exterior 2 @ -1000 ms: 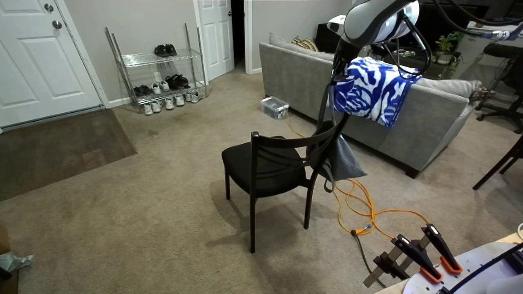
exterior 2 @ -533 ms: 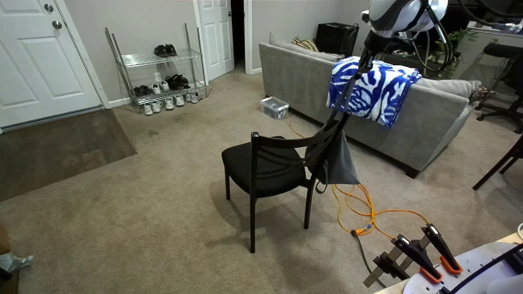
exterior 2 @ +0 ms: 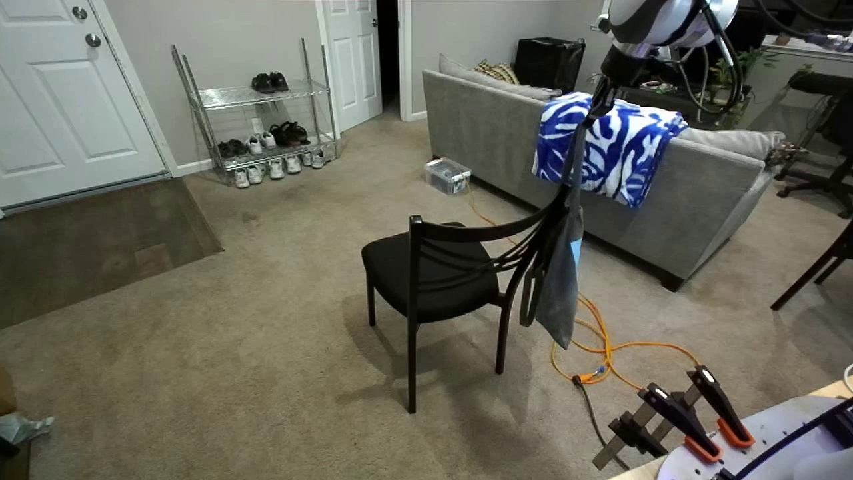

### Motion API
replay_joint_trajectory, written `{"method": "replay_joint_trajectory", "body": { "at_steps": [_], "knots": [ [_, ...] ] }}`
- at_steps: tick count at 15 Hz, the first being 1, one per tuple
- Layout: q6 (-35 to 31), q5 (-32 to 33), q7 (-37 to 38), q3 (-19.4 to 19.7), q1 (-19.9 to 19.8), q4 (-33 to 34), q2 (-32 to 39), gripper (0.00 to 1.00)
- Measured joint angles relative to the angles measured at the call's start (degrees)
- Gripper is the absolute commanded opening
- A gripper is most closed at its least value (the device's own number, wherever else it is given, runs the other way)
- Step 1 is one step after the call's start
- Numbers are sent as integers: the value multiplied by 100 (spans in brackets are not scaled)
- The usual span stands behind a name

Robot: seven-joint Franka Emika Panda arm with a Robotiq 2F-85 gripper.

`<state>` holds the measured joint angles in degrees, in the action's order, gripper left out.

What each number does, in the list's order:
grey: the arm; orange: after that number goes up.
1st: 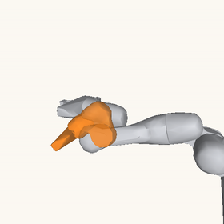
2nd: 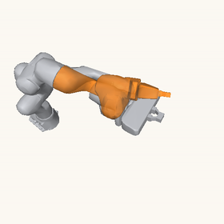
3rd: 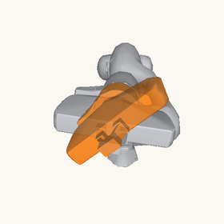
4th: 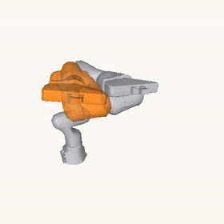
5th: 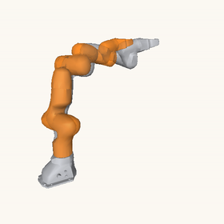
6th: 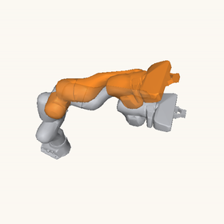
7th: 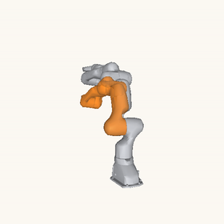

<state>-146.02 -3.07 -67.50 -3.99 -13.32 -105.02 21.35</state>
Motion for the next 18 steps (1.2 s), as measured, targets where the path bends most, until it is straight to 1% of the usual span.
{"method": "replay_joint_trajectory", "body": {
  "at_steps": [8, 11, 14, 16, 18],
  "knots": [
    [1, 46, -95, -108, 343, -249, -10, 1],
    [-10, 47, -464, -251, 408, -536, -127, 1],
    [-32, 11, -1002, -399, 409, -983, -413, 1],
    [-33, -74, -1291, -411, 402, -1184, -605, 1],
    [-32, -210, -1388, -336, 361, -1194, -709, 1]
  ]
}}
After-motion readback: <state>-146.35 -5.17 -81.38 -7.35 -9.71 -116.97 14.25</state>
